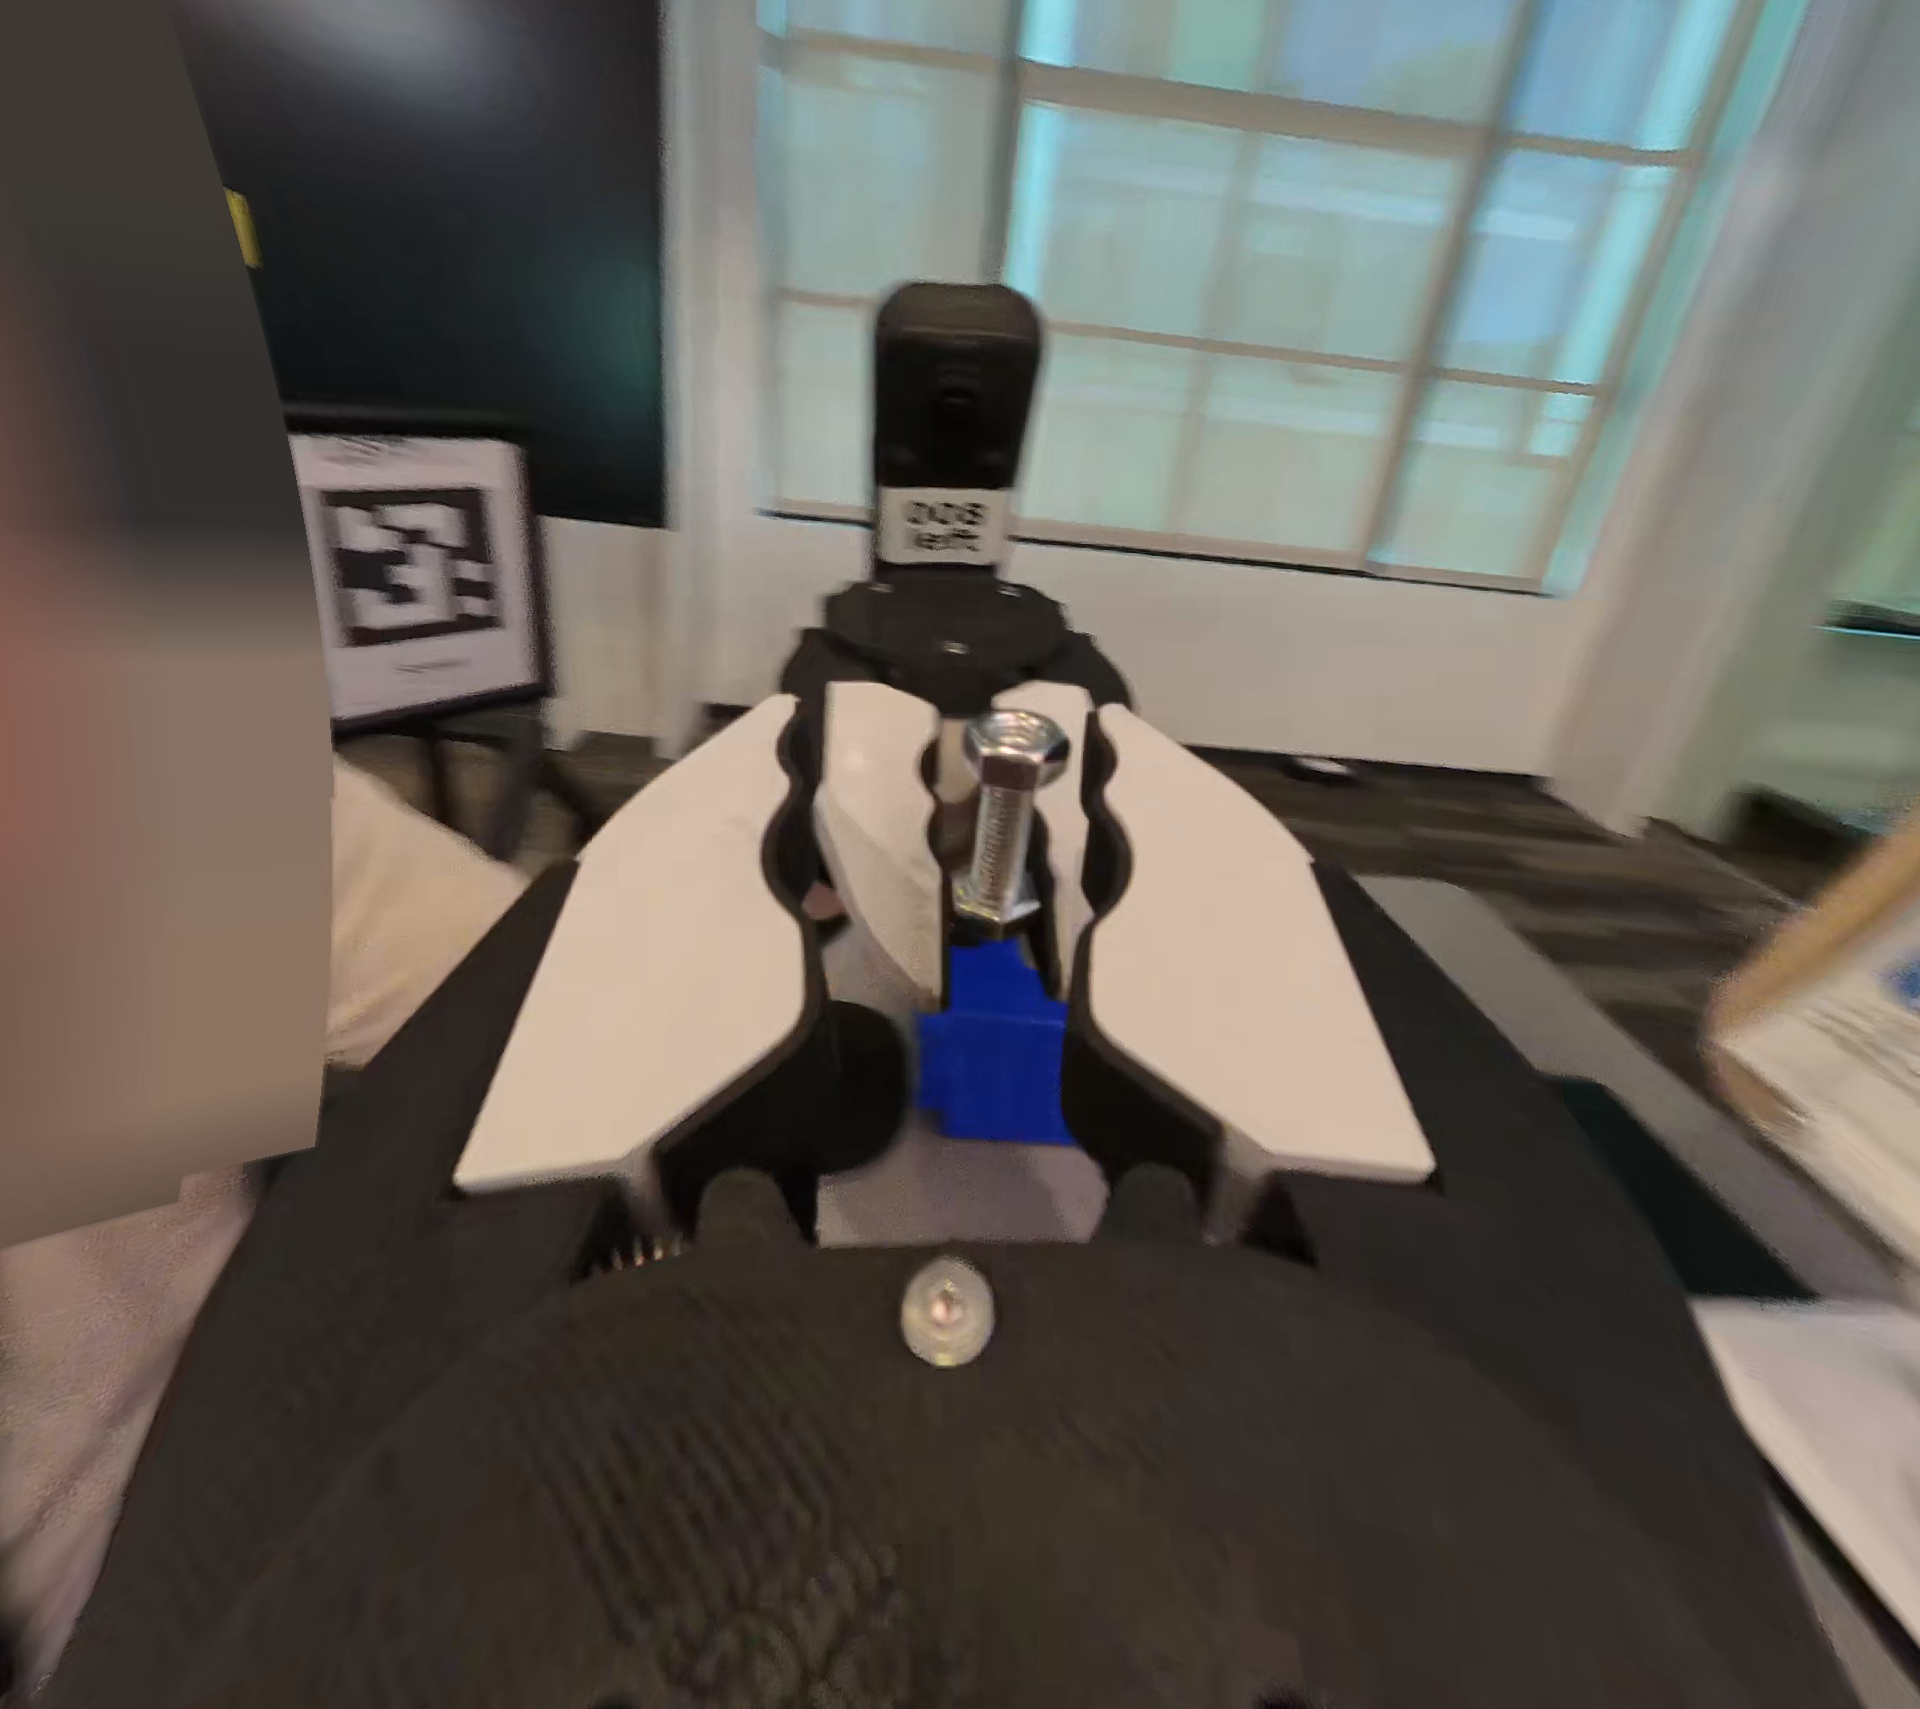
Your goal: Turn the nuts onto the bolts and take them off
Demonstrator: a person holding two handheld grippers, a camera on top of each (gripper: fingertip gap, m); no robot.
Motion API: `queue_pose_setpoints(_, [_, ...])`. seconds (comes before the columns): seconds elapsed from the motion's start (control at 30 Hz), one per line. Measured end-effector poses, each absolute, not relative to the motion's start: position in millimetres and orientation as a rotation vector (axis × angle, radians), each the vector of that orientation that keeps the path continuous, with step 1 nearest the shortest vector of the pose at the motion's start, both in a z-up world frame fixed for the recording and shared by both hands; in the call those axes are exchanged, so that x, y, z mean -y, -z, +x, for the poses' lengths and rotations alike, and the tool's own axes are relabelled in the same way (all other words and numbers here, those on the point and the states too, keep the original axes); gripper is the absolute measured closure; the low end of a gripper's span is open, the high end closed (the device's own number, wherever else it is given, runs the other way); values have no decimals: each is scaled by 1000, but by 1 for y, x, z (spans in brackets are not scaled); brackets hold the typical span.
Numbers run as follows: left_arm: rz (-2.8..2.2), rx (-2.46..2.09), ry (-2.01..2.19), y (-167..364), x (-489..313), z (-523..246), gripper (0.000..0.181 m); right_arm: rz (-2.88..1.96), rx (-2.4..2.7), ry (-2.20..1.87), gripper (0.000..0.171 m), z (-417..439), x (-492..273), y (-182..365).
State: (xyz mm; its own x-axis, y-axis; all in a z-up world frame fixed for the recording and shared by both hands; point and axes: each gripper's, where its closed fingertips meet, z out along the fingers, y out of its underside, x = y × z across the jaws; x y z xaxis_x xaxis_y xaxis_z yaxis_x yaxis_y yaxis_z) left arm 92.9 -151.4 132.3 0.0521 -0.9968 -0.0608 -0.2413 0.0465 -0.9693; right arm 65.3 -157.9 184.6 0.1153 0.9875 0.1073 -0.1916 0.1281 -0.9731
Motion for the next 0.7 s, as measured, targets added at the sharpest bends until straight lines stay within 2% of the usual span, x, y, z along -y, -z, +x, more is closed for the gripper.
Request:
queue_pose_setpoints(0.13, [-1370, -1276, 899, -139, 138, 88, 163, -1139, 903, -859, 128, 66, 134, -183])
queue_pose_setpoints(0.2, [-1369, -1269, 859, -138, 136, 88, 163, -1155, 868, -869, 134, 67, 131, -183])
queue_pose_setpoints(0.3, [-1377, -1262, 823, -137, 134, 89, 163, -1153, 882, -952, 152, 66, 135, -183])
queue_pose_setpoints(0.5, [-1379, -1335, 921, -133, 147, 92, 163, -1110, 1003, -1042, 152, 65, 146, -180])
queue_pose_setpoints(0.7, [-1351, -1471, 1112, -128, 177, 98, 163, -998, 1181, -1323, 152, 69, 173, -176])
